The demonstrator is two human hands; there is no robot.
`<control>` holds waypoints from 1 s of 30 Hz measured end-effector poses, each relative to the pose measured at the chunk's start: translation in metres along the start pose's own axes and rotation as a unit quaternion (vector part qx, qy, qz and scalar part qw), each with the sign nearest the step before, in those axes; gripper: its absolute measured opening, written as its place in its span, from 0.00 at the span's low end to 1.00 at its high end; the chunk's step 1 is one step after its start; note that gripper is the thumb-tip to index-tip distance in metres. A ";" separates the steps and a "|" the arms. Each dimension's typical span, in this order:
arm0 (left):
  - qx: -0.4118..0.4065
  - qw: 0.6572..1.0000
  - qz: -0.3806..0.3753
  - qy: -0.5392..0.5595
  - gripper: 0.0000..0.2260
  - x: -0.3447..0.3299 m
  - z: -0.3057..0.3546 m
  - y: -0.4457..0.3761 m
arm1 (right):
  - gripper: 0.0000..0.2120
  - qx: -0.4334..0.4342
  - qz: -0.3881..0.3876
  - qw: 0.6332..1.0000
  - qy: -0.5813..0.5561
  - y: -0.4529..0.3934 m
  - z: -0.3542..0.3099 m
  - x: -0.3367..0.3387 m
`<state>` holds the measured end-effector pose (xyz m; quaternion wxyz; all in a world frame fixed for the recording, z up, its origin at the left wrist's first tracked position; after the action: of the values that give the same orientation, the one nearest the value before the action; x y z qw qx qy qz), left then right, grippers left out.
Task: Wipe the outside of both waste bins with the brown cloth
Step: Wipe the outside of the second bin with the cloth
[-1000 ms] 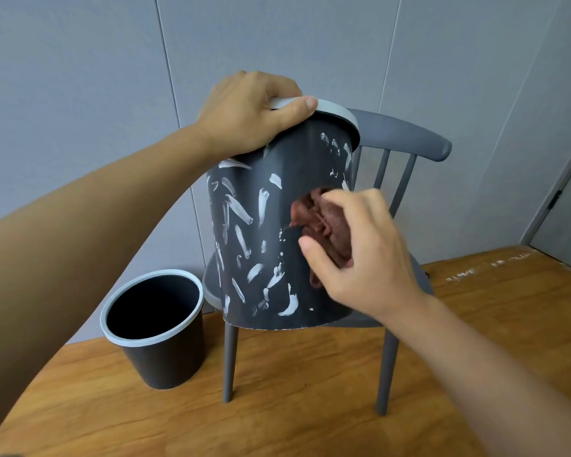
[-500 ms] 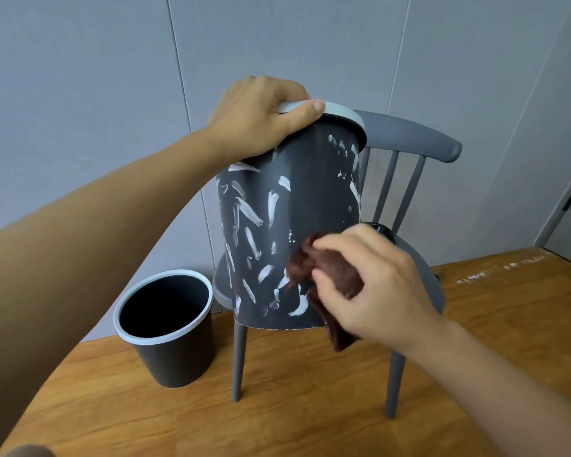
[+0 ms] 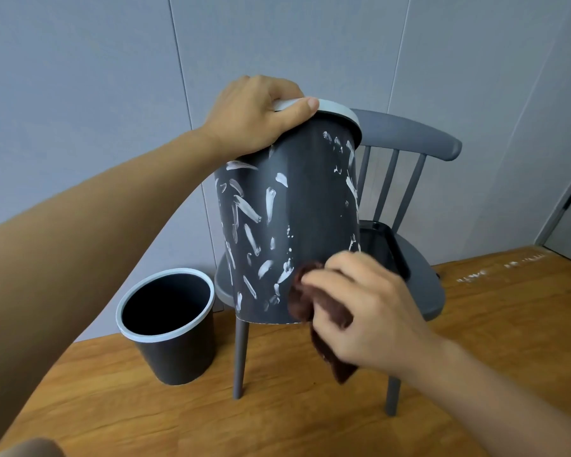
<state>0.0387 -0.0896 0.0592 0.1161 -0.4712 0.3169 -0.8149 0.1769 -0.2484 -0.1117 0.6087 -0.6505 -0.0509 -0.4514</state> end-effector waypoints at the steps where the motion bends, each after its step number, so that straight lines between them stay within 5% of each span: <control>1: -0.001 1.000 -0.001 0.000 0.19 0.000 0.000 0.000 | 0.13 -0.025 0.024 0.999 0.008 -0.004 0.010 0.007; 6: 0.002 1.000 0.002 0.001 0.21 0.000 -0.004 0.000 | 0.24 -0.039 -0.008 0.998 0.053 0.003 0.012 0.001; 12: -0.006 1.000 -0.002 0.005 0.21 -0.001 0.002 0.002 | 0.16 0.055 -0.127 0.990 -0.008 0.015 -0.021 -0.017; 18: -0.004 1.000 -0.001 -0.009 0.22 -0.001 0.007 0.002 | 0.18 -0.069 0.001 0.998 0.003 -0.006 0.019 0.009; 24: -0.006 1.000 0.000 -0.003 0.22 -0.001 0.006 0.002 | 0.12 0.047 -0.183 0.981 -0.051 0.011 -0.029 -0.022; 30: -0.008 1.000 0.004 -0.008 0.21 0.000 0.007 0.003 | 0.18 -0.072 -0.011 0.997 -0.038 -0.009 0.016 0.009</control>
<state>0.0446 -0.0944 0.0599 0.1181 -0.4775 0.3239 -0.8082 0.1851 -0.2376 -0.0970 0.5530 -0.7088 -0.0485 -0.4353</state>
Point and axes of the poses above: each hand's wrist, its own y-axis away from the middle knuckle, its own x-axis out of the back of the hand, z = x × y, the point moved 9 cm from there along -y, towards the middle knuckle, and after that the axes turned 15 degrees about x, right-handed, at the moved point
